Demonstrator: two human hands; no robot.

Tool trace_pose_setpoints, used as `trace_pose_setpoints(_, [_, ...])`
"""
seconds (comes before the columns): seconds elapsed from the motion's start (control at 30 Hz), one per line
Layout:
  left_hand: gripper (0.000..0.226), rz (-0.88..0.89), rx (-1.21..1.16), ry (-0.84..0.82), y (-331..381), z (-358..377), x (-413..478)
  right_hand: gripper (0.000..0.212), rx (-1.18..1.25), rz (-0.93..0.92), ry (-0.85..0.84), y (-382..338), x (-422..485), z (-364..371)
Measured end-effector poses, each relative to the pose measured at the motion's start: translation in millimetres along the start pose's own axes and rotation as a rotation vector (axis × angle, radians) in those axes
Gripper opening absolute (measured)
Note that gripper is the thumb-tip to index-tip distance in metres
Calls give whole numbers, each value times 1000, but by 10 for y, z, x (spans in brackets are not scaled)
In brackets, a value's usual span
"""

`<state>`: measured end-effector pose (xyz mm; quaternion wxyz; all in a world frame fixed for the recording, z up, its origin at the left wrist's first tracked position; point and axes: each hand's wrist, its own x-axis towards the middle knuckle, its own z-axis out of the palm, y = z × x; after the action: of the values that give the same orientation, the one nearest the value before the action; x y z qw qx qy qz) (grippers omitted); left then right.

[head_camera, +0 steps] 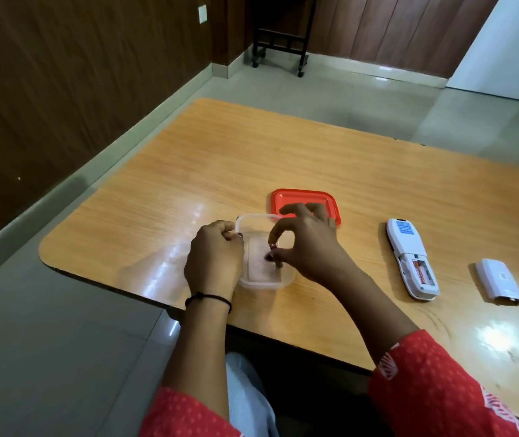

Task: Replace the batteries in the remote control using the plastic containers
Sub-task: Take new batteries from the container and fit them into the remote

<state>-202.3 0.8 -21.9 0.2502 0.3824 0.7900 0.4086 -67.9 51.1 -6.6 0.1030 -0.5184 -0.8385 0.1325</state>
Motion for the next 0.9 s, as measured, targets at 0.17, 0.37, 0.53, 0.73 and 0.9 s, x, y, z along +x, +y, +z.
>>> trace_pose_setpoints(0.17, [33, 176, 155, 158, 104, 59, -126, 9, 678, 74, 174, 193, -267, -163])
trace_pose_setpoints(0.37, [28, 680, 66, 109, 428, 347, -361, 19, 898, 168, 501, 760, -778, -542])
trace_pose_setpoints(0.53, [28, 842, 29, -135, 611, 843, -688, 16, 912, 389, 864, 1478, -1229, -520])
trace_pose_setpoints(0.73, [40, 872, 124, -425, 648, 1371, -953, 15, 1005, 510, 943, 1811, -1345, -352])
trace_pose_setpoints(0.9, [58, 786, 131, -512, 619, 1627, -1005, 10, 912, 456, 890, 1794, -1264, -261])
